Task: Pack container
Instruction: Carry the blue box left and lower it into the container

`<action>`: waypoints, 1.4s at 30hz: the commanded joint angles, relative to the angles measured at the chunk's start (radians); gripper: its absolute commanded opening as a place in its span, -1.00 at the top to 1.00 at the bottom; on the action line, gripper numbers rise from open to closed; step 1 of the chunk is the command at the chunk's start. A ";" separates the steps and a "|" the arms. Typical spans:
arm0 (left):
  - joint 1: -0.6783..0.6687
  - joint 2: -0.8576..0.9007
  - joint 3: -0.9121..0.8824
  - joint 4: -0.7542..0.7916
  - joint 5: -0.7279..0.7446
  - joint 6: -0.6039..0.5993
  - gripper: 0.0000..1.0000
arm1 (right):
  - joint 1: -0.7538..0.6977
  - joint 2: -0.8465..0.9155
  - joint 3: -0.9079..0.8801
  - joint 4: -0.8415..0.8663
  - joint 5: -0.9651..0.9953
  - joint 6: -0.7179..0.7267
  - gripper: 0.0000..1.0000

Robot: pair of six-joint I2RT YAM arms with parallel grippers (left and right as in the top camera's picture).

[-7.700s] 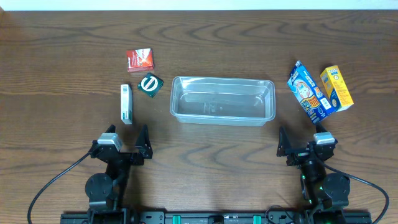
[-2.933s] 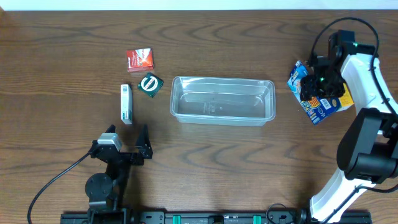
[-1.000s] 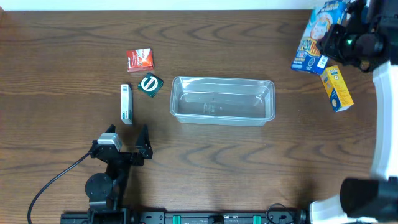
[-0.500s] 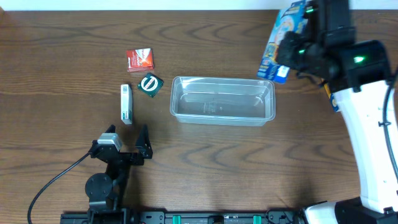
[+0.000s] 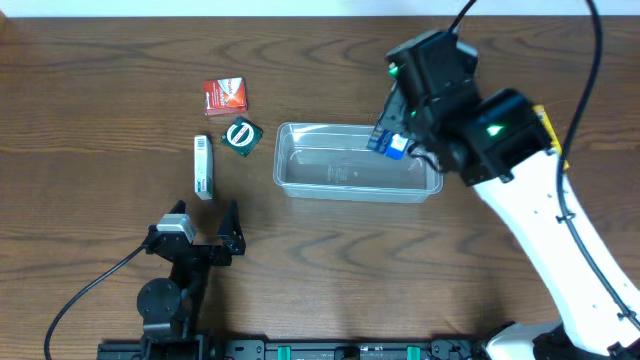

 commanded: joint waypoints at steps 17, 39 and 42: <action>0.005 -0.002 -0.019 -0.032 0.006 0.010 -0.96 | 0.094 -0.019 -0.314 0.185 0.055 0.567 0.74; 0.005 -0.002 -0.019 -0.032 0.006 0.010 -0.96 | 0.094 -0.019 -0.359 0.108 0.055 0.937 0.63; 0.005 -0.002 -0.019 -0.032 0.006 0.010 -0.96 | 0.095 -0.019 -0.359 0.108 0.055 0.949 0.64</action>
